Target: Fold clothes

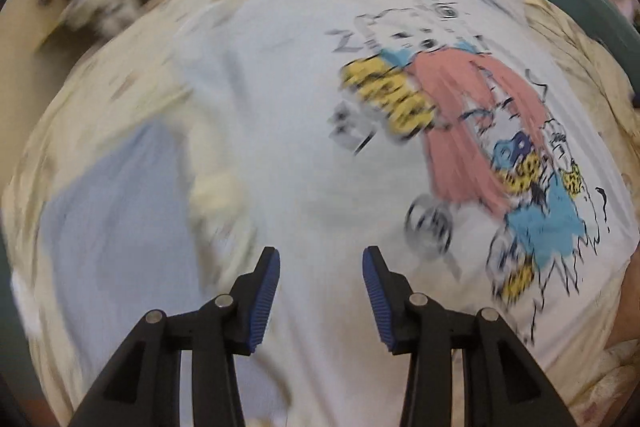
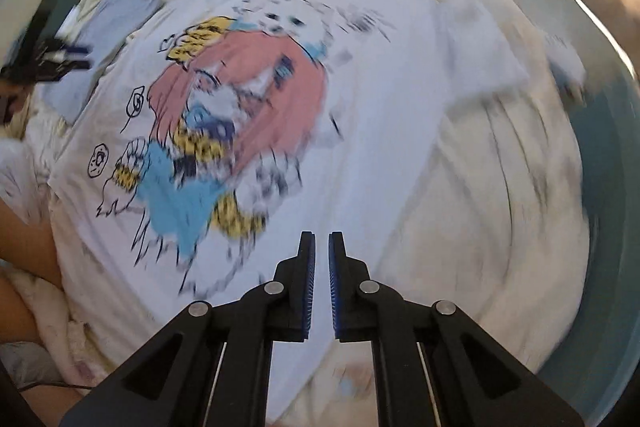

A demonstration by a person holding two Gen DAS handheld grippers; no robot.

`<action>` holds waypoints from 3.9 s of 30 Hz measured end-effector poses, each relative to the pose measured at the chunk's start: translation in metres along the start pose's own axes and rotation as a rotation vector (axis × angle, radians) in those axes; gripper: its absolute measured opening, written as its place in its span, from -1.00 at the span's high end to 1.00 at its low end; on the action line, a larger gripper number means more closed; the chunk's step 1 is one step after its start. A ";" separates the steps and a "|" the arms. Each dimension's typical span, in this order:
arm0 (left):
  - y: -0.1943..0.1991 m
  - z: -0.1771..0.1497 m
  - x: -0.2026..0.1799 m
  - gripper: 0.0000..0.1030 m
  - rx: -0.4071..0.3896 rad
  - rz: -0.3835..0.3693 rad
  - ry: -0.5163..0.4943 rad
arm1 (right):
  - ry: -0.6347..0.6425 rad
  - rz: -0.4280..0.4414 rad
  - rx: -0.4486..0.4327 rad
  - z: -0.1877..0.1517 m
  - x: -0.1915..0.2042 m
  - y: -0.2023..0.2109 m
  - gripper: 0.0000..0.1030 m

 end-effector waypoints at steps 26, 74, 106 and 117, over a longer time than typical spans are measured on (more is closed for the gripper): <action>-0.105 -0.013 0.006 -0.52 0.156 0.129 0.093 | 0.033 -0.067 0.151 -0.015 0.039 -0.170 0.82; -0.093 -0.054 -0.038 -0.60 0.282 -0.015 0.006 | -0.018 -0.018 0.298 -0.158 0.037 -0.157 0.81; -0.075 -0.026 -0.176 -0.22 0.207 -0.258 -0.426 | -0.018 0.295 0.319 -0.202 0.112 -0.160 0.80; -0.038 0.049 -0.199 0.18 -0.038 -0.410 -0.389 | 0.096 0.455 0.157 -0.149 0.161 -0.114 0.83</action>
Point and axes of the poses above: each gripper's, at about its wrist camera, not at the fingertips, and y roughly against the way its jaws point, x to its left, z to its top, the point moved 8 cm from there along -y, roughly the way its jaws point, and after that the axes turned 13 degrees about -y, right-handed, at the moved point
